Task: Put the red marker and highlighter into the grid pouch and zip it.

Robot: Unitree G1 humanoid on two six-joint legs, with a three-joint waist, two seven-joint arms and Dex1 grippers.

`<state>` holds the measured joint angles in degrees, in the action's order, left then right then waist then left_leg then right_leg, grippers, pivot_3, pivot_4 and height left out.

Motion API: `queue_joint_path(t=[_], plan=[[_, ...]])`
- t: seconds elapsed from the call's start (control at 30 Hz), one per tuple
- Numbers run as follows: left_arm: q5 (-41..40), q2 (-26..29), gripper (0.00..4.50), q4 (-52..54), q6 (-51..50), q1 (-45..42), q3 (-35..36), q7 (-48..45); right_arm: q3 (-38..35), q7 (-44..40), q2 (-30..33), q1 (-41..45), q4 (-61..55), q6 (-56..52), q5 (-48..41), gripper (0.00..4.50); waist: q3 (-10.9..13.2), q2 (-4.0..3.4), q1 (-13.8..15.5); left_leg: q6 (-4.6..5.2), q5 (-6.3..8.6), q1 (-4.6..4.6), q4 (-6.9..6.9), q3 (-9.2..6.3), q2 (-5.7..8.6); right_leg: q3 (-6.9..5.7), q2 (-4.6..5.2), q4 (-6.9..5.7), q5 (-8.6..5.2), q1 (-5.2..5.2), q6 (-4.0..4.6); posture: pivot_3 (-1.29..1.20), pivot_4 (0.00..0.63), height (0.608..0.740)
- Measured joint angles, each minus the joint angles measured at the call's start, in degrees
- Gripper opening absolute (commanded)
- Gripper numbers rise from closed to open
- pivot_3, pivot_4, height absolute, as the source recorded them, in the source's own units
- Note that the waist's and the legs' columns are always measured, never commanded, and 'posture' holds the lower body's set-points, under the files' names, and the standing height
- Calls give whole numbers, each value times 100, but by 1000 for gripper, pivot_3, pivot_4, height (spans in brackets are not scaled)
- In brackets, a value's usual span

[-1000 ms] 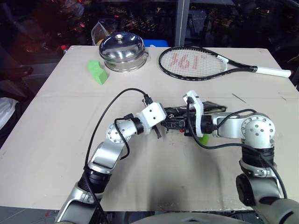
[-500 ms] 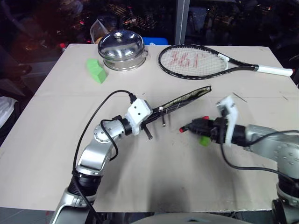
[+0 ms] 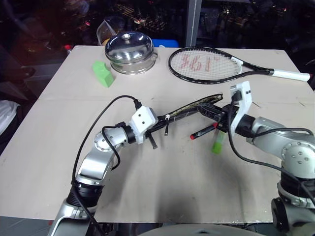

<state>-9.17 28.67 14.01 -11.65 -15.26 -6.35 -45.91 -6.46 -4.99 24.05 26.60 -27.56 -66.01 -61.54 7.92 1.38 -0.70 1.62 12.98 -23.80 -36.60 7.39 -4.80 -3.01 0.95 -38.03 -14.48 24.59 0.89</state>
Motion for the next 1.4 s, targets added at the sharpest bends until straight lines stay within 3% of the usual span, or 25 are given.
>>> queue_joint_path(t=[0.17, 0.23, 0.37, 0.4, 0.43, 0.53, 0.67, 0.7, 0.83, 0.97, 1.07, 1.13, 1.23, 1.4], plan=[[60, 9, 0, -13, 150, 27, -46, 6, 1157, -325, 690, 274, 266, 111, 1115, 140, 1, -1, -4, 0, 0, 1, -1, 1, 0, 1, 0, -3, 0, 1, 0, 0, 150, 740], [191, 79, 0, -26, 234, 31, -67, 48, 2545, -848, 1359, 694, 307, 880, 2578, 140, 4, -6, -21, 0, 0, 1, 0, 5, 1, 5, -1, -2, -1, 8, -1, 0, 150, 740], [360, 152, 0, -115, 250, 41, -98, 117, 4437, -1580, 1734, 1487, 1037, 2650, 4936, 140, 5, -8, -34, 0, 0, 1, -2, 8, -2, 4, -7, -4, -1, 13, -1, 0, 150, 740], [414, 182, 0, -119, 229, 37, -99, 139, 4888, -1795, 1703, 1771, 1454, 3236, 5604, 667, 6, -8, -36, -1, -1, 0, -2, 8, -3, 4, -7, -4, -1, 14, -1, 0, 150, 740], [472, 223, 0, -119, 202, 25, -99, 157, 5073, -1943, 1612, 1948, 1801, 3671, 6029, 919, 6, -8, -28, -1, -1, -1, -3, 8, -3, 4, -7, -5, -1, 14, -1, 0, 150, 740], [568, 361, 0, -119, 166, -7, -97, 190, 5103, -2208, 1411, 2138, 2269, 4415, 6716, 2160, 6, -8, -1, -22, -13, -4, -4, 14, -4, 5, -4, -4, 8, 14, 16, 0, 150, 740], [574, 447, 0, -112, 101, -44, -91, 212, 5091, -2489, 1270, 2136, 2452, 4962, 7303, 4216, 6, -8, -8, -23, -14, -5, -11, 23, -5, 8, 2, -4, 12, 14, 22, 0, 150, 740], [570, 446, 0, -111, 73, -43, -95, 224, 5056, -2559, 1267, 2085, 2436, 5100, 7395, 4435, 6, -8, -13, -23, -14, -5, -13, 23, -5, 8, 1, -6, 12, 14, 22, 0, 150, 740], [557, 466, 0, -110, 48, -21, -77, 268, 4442, -2978, 1240, 1623, 2099, 5024, 7032, 4435, 6, -8, 0, -24, -14, -2, -15, 19, -9, 5, -1, -14, 12, 12, 23, 0, 150, 740], [535, 578, 0, -151, 63, -1, -13, 269, 3193, -3894, 1320, 1015, 1237, 4009, 5455, 4435, 6, -8, -12, -13, -8, 3, -25, 19, -10, 9, -1, -31, 13, 11, 24, 0, 150, 740], [516, 768, 0, -388, 144, 63, 180, 256, 2331, -4755, 2063, 893, 652, 3433, 4475, 4435, 8, -11, -5, 0, 0, 8, -35, 14, -9, 5, 0, -43, 12, 11, 26, 0, 150, 740], [515, 870, 0, -546, 189, 127, 286, 238, 2090, -5208, 2506, 877, 604, 3351, 4303, 4435, 8, -11, -10, 0, 0, 12, -39, 12, -9, 3, 0, -45, 10, 9, 27, 0, 150, 740], [472, 897, 0, -596, 260, 226, 378, 222, 2333, -5562, 2613, 921, 946, 3544, 4567, 4435, 7, -9, -40, 0, 1, 13, -40, 15, -12, 5, -3, -46, 10, 10, 27, 0, 150, 740], [456, 946, 0, -627, 380, 347, 427, 216, 3137, -5844, 1932, 1261, 2489, 4087, 5265, 4435, 10, -12, -32, 0, 0, 5, -48, 17, -11, 8, -6, -58, 10, 17, 30, 0, 150, 740]])
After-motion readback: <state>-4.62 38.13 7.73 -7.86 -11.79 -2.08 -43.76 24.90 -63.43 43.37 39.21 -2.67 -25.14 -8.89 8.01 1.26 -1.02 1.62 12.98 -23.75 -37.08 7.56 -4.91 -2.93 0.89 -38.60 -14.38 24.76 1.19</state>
